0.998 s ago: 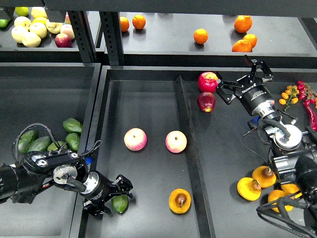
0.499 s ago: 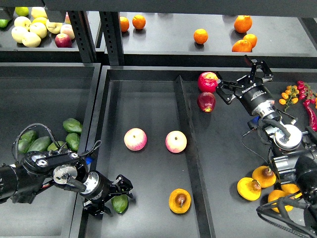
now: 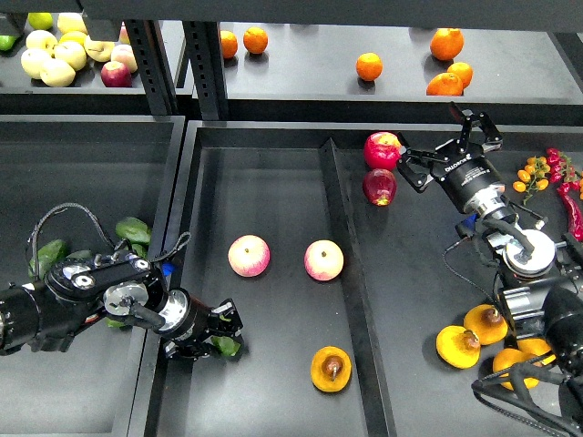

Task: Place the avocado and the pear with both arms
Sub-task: 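Lift the avocado and carry it into the bin of green fruits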

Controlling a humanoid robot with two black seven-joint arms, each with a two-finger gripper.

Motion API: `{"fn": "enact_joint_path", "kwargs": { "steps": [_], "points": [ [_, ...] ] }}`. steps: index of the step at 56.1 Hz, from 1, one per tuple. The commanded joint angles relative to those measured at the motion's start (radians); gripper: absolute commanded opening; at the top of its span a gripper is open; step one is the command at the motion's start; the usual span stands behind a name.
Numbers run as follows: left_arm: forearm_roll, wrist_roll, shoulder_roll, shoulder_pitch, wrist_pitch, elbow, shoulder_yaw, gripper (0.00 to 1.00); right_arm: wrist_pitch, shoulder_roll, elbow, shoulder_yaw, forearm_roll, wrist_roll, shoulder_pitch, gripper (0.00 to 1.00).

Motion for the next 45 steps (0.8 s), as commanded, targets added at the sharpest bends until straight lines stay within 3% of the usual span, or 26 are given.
{"fn": "enact_joint_path", "kwargs": {
  "steps": [1,19,36,45],
  "points": [
    [-0.041,0.000,0.036,-0.061,0.000,-0.001,-0.004,0.37,0.000,0.000,-0.002,-0.002,0.000,-0.003,0.000,1.00],
    [-0.073,0.000,0.191,-0.141,0.000,-0.020,-0.004,0.38,0.000,0.000,-0.002,-0.003,0.000,-0.005,-0.002,1.00],
    [-0.070,0.000,0.381,-0.078,0.000,-0.054,-0.002,0.39,0.000,0.000,-0.002,-0.008,0.000,-0.005,-0.003,1.00],
    [-0.067,0.000,0.398,-0.012,0.000,-0.052,-0.008,0.39,0.000,0.000,0.000,-0.009,0.000,-0.005,-0.002,1.00]
  ]
}}
